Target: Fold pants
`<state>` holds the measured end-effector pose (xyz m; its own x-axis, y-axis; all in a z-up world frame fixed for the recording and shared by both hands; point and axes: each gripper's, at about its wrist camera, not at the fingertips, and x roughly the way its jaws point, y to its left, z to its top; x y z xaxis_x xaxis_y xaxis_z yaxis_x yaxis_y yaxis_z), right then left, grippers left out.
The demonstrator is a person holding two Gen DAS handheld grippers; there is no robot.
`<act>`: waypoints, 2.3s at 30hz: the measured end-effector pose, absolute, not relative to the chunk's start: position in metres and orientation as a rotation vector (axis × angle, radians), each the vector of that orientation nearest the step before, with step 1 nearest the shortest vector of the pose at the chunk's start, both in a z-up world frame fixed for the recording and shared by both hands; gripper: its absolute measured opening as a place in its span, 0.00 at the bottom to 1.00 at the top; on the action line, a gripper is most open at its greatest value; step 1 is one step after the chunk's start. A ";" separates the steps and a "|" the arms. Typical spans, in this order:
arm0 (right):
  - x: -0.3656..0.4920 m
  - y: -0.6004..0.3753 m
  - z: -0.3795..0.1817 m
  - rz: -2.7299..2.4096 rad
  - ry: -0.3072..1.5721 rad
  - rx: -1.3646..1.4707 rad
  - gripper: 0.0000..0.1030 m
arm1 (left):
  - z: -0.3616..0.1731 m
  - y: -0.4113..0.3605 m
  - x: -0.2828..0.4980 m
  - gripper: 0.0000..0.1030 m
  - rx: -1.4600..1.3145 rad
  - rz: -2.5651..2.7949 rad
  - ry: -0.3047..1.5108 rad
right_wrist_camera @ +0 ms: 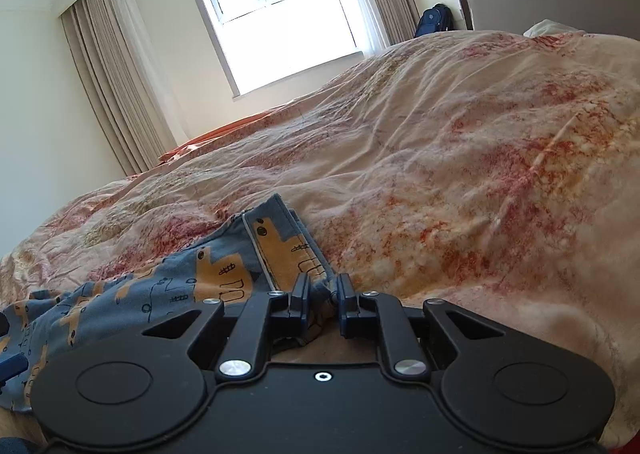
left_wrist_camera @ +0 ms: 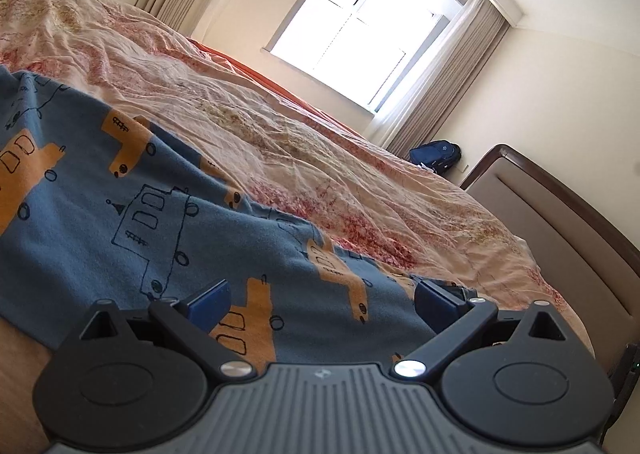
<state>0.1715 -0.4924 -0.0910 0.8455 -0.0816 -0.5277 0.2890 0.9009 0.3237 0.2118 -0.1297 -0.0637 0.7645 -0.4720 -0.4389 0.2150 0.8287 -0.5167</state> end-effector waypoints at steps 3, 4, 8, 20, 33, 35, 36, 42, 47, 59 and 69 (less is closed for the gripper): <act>0.173 -0.487 -0.085 -0.215 0.536 0.364 0.23 | -0.063 -0.130 0.211 0.98 -0.462 -0.386 0.588; 0.171 -0.485 -0.083 -0.227 0.533 0.351 0.32 | -0.063 -0.130 0.211 0.98 -0.460 -0.386 0.587; 0.158 -0.474 -0.071 -0.214 0.494 0.334 0.72 | -0.061 -0.126 0.208 0.99 -0.467 -0.378 0.571; 0.175 -0.366 -0.061 0.043 0.465 0.306 0.99 | -0.018 -0.008 0.197 0.99 -0.401 -0.103 0.431; 0.236 -0.225 -0.064 0.308 0.517 0.154 0.99 | -0.078 0.163 0.219 0.99 -0.497 0.175 0.496; 0.239 -0.215 -0.067 0.316 0.525 0.140 0.99 | -0.081 0.168 0.223 0.99 -0.501 0.153 0.470; 0.239 -0.212 -0.069 0.318 0.529 0.133 0.99 | -0.081 0.169 0.225 0.99 -0.495 0.142 0.462; 0.241 -0.199 -0.075 0.317 0.548 0.104 0.99 | -0.084 0.168 0.237 0.65 -0.527 0.129 0.496; 0.241 -0.196 -0.079 0.314 0.553 0.111 0.99 | -0.087 0.171 0.235 0.20 -0.586 0.135 0.503; 0.236 -0.202 -0.079 0.326 0.543 0.133 0.99 | -0.037 0.149 0.181 0.16 -0.396 0.195 0.416; 0.240 -0.204 -0.083 0.340 0.563 0.111 0.99 | -0.063 0.148 0.189 0.47 -0.364 0.262 0.507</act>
<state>0.2395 -0.2039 -0.0832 0.7917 0.3450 -0.5042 -0.2849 0.9385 0.1948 0.1894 0.1485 -0.0629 0.8434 0.1537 -0.5149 -0.3314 0.9031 -0.2733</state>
